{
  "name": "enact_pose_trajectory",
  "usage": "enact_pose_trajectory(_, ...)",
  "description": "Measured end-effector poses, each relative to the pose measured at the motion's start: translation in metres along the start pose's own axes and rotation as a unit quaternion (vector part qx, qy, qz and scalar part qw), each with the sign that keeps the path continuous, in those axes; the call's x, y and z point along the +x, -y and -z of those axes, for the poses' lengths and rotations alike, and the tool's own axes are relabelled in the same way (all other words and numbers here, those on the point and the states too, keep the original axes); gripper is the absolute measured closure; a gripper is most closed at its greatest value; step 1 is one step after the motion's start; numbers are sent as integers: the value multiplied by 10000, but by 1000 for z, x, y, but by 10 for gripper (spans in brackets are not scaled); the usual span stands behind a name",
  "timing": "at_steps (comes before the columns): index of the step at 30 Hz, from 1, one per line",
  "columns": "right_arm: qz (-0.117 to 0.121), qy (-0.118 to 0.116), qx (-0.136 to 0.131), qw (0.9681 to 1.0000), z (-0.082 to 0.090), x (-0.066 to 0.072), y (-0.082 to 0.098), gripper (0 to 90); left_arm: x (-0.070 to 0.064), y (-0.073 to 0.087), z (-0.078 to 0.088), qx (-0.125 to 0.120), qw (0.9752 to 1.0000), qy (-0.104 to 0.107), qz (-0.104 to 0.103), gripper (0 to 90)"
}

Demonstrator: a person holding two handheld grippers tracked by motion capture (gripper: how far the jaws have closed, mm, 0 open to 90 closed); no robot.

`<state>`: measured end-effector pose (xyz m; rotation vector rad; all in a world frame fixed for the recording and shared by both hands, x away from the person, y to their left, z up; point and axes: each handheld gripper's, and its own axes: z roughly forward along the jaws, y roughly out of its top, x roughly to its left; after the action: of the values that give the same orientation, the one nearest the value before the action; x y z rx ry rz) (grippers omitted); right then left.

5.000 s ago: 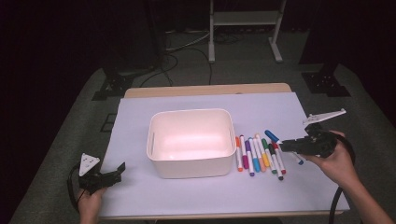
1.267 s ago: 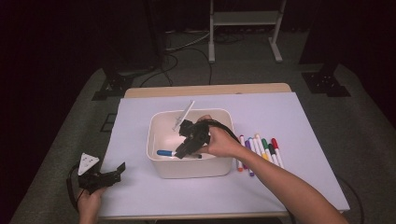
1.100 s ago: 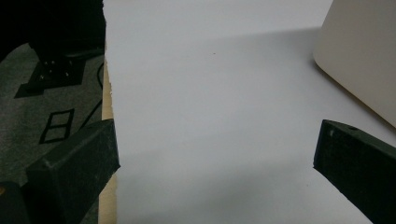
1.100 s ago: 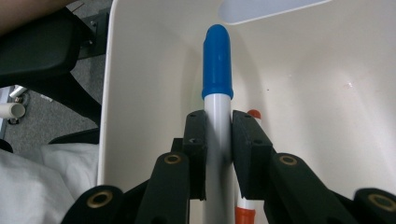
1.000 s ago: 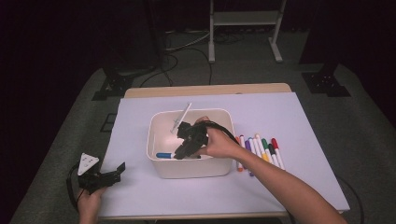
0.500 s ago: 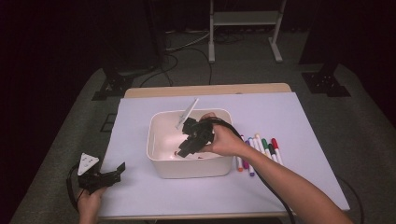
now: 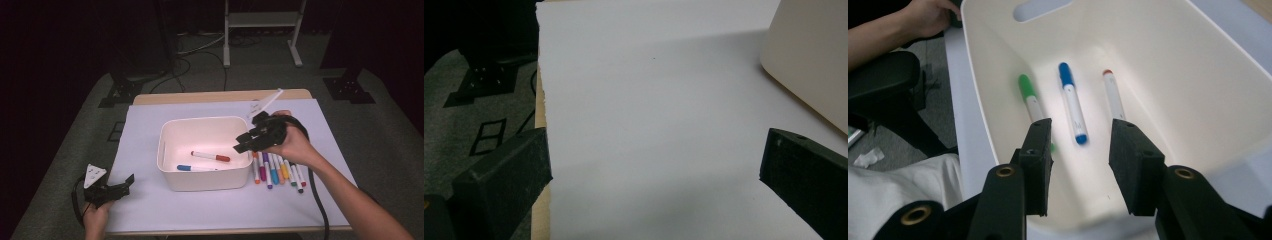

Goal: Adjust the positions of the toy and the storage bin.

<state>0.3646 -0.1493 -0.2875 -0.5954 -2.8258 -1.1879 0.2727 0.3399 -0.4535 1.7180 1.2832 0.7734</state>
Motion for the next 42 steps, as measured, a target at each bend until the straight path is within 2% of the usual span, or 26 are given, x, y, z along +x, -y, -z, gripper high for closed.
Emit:
enact_pose_trajectory(3,-136,101,-83,9998,11,-5,14,592,0,0,0,5,10000,-7,-15,0)
enact_pose_trajectory(5,-320,282,-94,9990,24,-11,35,584,-1,0,0,-16,10000,-19,-18,0)
enact_pose_trajectory(6,-320,282,-94,9990,24,-11,35,584,0,0,0,-19,10000,-24,-42,0)
enact_pose_trajectory(7,-346,323,-103,9988,27,-14,42,583,-1,0,0,-23,10000,-19,-36,0)
enact_pose_trajectory(8,-484,434,-92,9978,33,-20,58,575,-1,0,0,-21,10000,-23,-36,0)
enact_pose_trajectory(13,-855,595,-104,9945,40,-33,96,568,-1,0,1,-21,10000,-37,-57,0)
enact_pose_trajectory(14,-855,595,-104,9945,40,-33,96,568,-1,0,1,-21,10000,-37,-57,0)
enact_pose_trajectory(15,-1037,625,-108,9926,40,-39,111,565,-1,0,0,-18,10000,-39,-55,0)
enact_pose_trajectory(16,-1037,625,-108,9926,40,-39,111,565,-1,0,0,-18,10000,-39,-55,0)
enact_pose_trajectory(19,-1283,721,-82,9891,39,-47,135,564,-1,0,0,-14,10000,-38,-59,0)
enact_pose_trajectory(20,-1425,768,-76,9868,37,-51,147,565,-1,0,0,-18,10000,-42,-67,0)
enact_pose_trajectory(22,-1463,778,-51,9862,36,-53,152,565,-1,0,0,-20,10000,-40,-68,0)
enact_pose_trajectory(24,-1624,912,26,9825,34,-58,169,565,-1,0,0,-27,10000,-44,-70,0)
enact_pose_trajectory(26,-1647,970,40,9816,33,-59,172,565,-2,0,0,-28,10000,-40,-69,0)
enact_pose_trajectory(27,-1756,1045,40,9789,32,-63,182,570,-2,0,0,-29,10000,-43,-76,0)
enact_pose_trajectory(28,-1756,1045,40,9789,32,-63,182,570,-2,0,0,-29,10000,-43,-76,0)
enact_pose_trajectory(32,-1985,1245,57,9722,28,-69,196,583,-2,0,0,-33,10000,-50,-79,0)
enact_pose_trajectory(33,-2071,1345,80,9690,26,-72,201,588,-2,0,0,-30,9999,-50,-89,0)
enact_pose_trajectory(34,-2071,1345,80,9690,26,-72,201,588,-2,0,0,-30,9999,-50,-89,0)
enact_pose_trajectory(36,-2187,1406,86,9656,24,-76,206,595,-2,0,0,-25,9999,-45,-88,0)
enact_pose_trajectory(37,-2187,1406,86,9656,24,-76,206,595,-2,0,0,-25,9999,-45,-88,0)
enact_pose_trajectory(38,-2278,1476,96,9624,21,-78,209,603,-2,0,0,-13,10000,-42,-75,0)
enact_pose_trajectory(39,-2320,1513,116,9608,19,-79,210,604,-2,0,0,-13,10000,-42,-75,0)
enact_pose_trajectory(40,-2320,1513,116,9608,19,-79,210,604,-2,0,0,-17,10000,-43,-71,0)
enact_pose_trajectory(42,-2367,1645,171,9574,18,-80,213,612,-2,0,0,-32,10000,-39,-74,0)
